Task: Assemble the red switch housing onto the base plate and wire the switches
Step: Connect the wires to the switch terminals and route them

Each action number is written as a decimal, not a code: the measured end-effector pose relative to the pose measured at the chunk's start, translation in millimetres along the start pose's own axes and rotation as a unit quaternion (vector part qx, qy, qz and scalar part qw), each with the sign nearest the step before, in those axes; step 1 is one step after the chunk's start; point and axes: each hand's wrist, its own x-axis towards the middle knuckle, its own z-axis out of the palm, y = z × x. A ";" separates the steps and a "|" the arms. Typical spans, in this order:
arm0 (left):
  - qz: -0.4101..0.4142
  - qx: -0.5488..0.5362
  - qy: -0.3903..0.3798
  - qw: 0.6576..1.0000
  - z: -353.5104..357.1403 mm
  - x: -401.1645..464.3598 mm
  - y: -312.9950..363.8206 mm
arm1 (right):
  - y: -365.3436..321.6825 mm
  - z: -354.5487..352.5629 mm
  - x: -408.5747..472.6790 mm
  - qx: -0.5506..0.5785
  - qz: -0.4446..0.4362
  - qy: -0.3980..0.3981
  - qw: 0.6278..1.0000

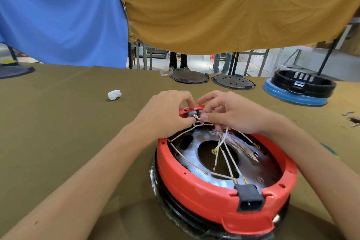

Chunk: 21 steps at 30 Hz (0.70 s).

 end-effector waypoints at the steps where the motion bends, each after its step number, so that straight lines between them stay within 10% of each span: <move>1: 0.001 0.002 0.001 1.000 0.1 0.0 -0.1 | -0.1 0.1 0.8 -0.002 0.002 -0.001 1.000; 21: -0.023 0.022 0.016 0.999 0.1 1.9 2.2 | -2.5 8.6 5.8 -0.092 -0.029 0.034 0.995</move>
